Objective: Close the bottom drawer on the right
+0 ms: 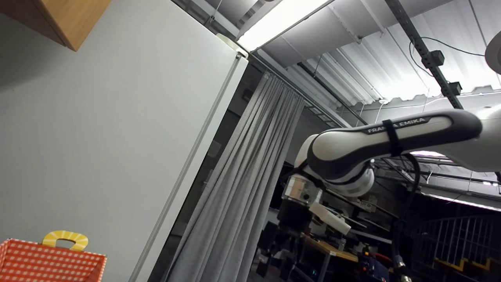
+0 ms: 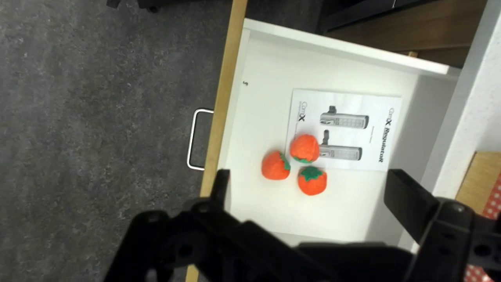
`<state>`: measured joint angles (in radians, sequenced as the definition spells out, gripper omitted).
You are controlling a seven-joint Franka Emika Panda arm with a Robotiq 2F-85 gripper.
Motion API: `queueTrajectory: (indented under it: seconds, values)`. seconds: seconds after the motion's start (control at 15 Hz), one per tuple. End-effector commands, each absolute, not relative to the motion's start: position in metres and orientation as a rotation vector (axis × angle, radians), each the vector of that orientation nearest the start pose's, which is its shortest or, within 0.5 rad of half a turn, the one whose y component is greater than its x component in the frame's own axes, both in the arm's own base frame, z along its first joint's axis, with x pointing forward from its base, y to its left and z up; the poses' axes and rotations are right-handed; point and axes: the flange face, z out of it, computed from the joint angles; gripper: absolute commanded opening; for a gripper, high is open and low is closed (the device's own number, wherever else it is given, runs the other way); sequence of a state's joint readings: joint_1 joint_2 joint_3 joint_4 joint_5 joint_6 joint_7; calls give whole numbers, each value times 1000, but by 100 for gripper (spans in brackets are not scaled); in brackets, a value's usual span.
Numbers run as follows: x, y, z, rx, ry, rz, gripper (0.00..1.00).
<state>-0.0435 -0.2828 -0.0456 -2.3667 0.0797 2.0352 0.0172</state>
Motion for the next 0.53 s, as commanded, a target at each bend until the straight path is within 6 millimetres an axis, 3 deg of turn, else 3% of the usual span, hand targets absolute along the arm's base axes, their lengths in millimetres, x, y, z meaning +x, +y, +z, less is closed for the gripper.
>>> queueTrajectory:
  seconds: [0.0,0.27,0.47]
  values:
    - [478,-86,421,-3060,368,36,100]
    - [507,-139,397,-3056,518,19,100]
    - [526,-164,373,-3064,573,20,100]
